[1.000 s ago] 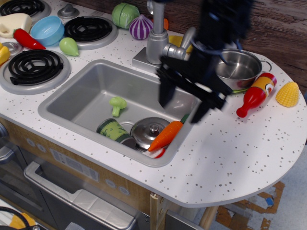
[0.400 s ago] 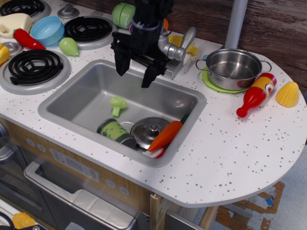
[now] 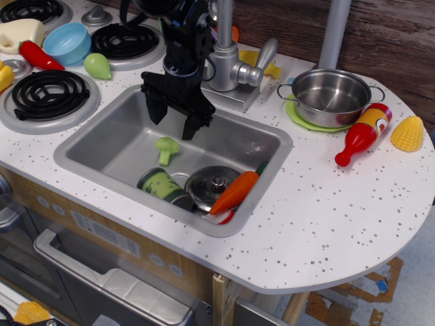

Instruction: Put broccoli in pot or pan

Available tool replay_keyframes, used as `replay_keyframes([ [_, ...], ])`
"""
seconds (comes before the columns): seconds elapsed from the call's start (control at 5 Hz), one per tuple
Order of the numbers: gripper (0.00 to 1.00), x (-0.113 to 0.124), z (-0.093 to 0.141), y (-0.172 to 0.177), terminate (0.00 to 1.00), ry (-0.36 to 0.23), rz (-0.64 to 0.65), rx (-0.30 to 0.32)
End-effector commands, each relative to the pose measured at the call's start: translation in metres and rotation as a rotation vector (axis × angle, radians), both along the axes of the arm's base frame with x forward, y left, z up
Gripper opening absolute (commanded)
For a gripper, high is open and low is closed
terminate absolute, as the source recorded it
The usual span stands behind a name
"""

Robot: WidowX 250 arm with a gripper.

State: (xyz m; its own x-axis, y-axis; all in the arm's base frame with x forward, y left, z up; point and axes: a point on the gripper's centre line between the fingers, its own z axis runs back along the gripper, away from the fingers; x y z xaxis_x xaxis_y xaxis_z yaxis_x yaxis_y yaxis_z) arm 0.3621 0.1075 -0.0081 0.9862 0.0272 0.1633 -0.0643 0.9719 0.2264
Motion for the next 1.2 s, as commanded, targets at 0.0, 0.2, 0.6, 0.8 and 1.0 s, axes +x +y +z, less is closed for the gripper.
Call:
replay_keyframes([
  [0.0,1.00,0.001,0.005,0.011,0.00,-0.035,0.004,-0.013],
  [0.2,1.00,0.000,-0.003,0.011,0.00,-0.050,0.013,-0.011],
  [0.6,1.00,-0.004,-0.027,0.017,0.00,-0.059,-0.023,-0.058],
  [0.8,1.00,0.000,-0.039,0.024,0.00,-0.086,-0.032,-0.072],
  [1.0,1.00,0.003,-0.045,0.022,0.00,-0.104,-0.018,-0.102],
])
